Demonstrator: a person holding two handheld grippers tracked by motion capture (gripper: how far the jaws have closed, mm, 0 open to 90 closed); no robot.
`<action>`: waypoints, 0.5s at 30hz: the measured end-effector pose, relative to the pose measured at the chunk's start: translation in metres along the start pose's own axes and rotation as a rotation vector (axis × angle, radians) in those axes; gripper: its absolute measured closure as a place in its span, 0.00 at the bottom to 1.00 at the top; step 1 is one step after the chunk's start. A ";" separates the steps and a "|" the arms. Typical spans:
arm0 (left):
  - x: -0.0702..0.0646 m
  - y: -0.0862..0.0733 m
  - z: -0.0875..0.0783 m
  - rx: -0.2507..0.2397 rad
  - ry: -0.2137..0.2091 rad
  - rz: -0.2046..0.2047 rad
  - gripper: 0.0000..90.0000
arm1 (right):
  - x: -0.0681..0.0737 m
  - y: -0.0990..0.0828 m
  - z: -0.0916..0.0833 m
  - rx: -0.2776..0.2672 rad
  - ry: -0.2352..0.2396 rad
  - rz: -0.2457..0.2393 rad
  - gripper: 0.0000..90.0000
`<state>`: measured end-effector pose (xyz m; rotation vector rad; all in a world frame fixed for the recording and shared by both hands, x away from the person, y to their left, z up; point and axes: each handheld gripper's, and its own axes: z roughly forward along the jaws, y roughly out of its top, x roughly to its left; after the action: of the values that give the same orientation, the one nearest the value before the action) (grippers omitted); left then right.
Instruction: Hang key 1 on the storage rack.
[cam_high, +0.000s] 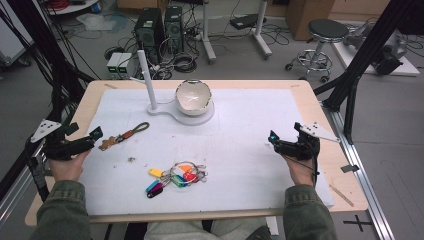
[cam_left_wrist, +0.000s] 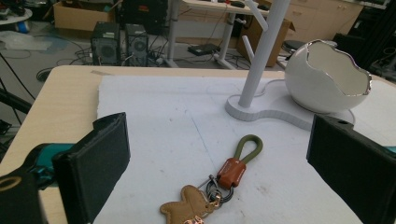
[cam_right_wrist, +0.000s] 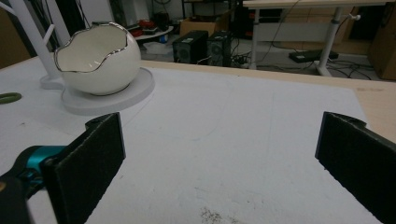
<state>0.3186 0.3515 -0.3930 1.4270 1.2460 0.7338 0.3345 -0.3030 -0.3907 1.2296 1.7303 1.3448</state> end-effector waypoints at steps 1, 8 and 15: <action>0.000 0.000 0.001 0.003 -0.001 -0.003 0.07 | 0.000 0.000 -0.001 -0.002 -0.005 0.004 0.01; 0.000 -0.001 0.001 0.008 -0.002 -0.001 0.07 | -0.006 -0.002 -0.004 -0.009 -0.010 0.027 0.01; 0.000 -0.001 0.002 0.019 -0.002 0.002 0.07 | -0.007 -0.003 -0.004 -0.006 -0.009 0.029 0.01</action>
<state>0.3202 0.3502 -0.3946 1.4438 1.2536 0.7234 0.3334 -0.3113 -0.3927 1.2605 1.7070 1.3580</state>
